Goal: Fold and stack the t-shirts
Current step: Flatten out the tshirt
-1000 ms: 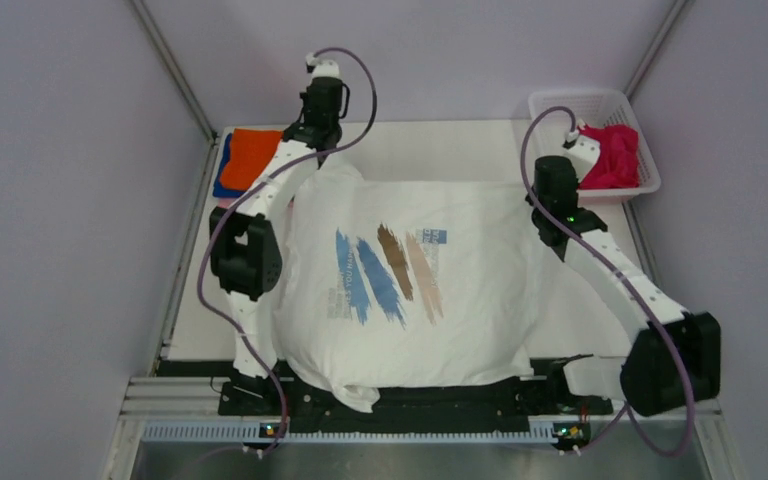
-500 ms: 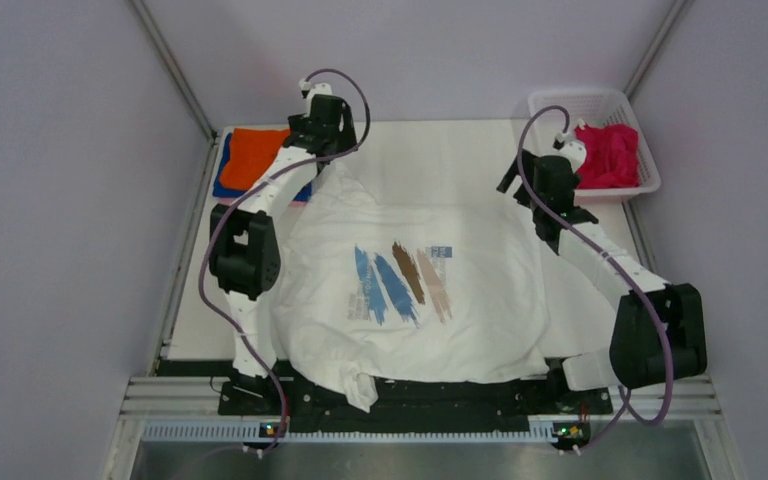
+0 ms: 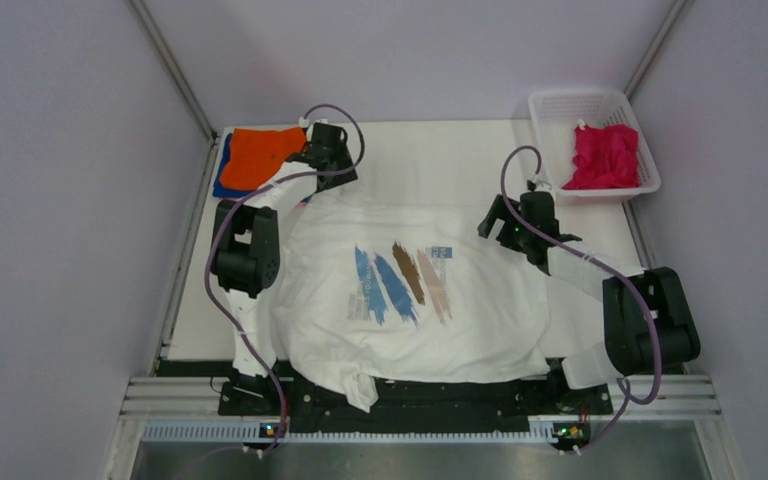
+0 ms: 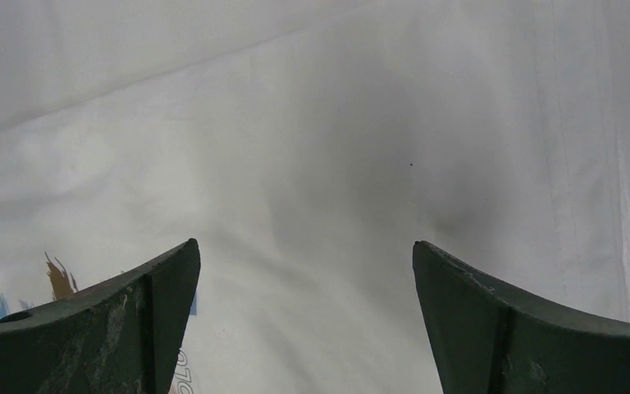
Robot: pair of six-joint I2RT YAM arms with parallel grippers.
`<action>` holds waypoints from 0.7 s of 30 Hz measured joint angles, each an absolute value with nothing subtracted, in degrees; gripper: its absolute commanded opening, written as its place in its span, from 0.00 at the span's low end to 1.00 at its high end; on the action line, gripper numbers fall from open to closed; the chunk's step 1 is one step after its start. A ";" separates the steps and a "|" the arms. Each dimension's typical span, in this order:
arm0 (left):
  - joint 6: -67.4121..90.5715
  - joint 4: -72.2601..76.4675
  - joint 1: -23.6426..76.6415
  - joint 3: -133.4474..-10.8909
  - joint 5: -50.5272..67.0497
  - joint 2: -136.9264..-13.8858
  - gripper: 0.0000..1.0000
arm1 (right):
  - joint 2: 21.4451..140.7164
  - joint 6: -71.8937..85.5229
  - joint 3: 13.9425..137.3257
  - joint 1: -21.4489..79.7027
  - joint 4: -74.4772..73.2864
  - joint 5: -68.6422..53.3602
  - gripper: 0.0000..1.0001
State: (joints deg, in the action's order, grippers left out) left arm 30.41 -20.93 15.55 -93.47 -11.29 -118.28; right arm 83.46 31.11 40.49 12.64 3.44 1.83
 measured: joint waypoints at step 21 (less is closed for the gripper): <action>33.41 -22.02 13.43 -97.60 -2.33 -127.07 0.00 | 87.85 31.11 40.62 12.64 3.38 3.05 0.99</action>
